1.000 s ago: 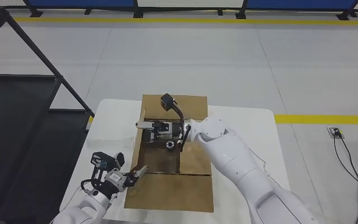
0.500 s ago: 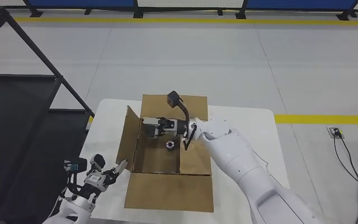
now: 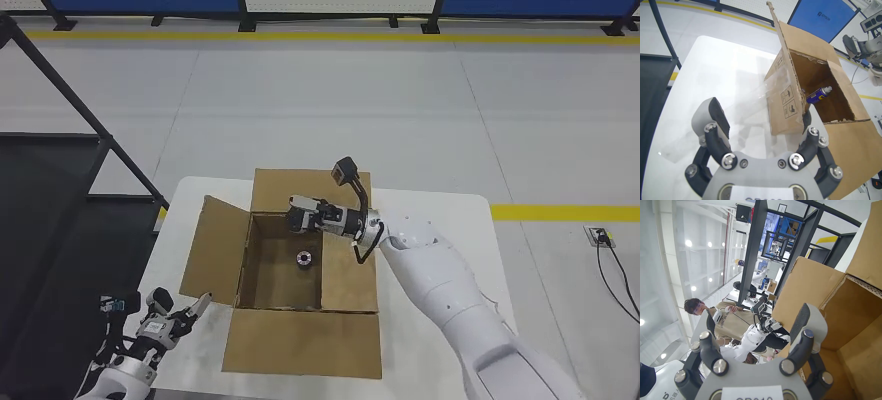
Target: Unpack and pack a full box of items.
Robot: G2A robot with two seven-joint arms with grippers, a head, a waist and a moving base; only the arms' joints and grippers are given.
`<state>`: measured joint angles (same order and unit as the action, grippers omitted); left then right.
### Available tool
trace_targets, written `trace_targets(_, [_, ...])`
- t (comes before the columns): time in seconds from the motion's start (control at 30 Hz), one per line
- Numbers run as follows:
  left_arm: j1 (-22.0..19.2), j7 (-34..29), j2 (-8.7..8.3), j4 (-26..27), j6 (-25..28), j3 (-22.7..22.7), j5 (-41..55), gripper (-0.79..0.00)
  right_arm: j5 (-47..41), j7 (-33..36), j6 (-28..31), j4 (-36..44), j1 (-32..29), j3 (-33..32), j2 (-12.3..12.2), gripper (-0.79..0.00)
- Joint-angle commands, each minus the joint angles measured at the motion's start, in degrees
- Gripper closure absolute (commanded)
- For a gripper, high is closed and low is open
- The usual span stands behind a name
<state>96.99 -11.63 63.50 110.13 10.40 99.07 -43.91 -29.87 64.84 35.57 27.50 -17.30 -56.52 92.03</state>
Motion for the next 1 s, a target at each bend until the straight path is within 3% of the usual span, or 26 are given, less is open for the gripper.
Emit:
trace_targets(0.0, [-0.11, -0.05, 0.03, -0.20, -0.09, 0.13, 0.20, -0.785, 0.39, -0.27, -0.35, 0.97, -0.57, -0.48, -0.39, -0.785])
trace_targets(0.97, [-2.14, -2.29, 0.40, -5.02, -2.70, 1.42, 1.48, -0.785, 3.69, -2.14, -4.94, 7.89, -4.10, -2.42, -2.08, -0.785])
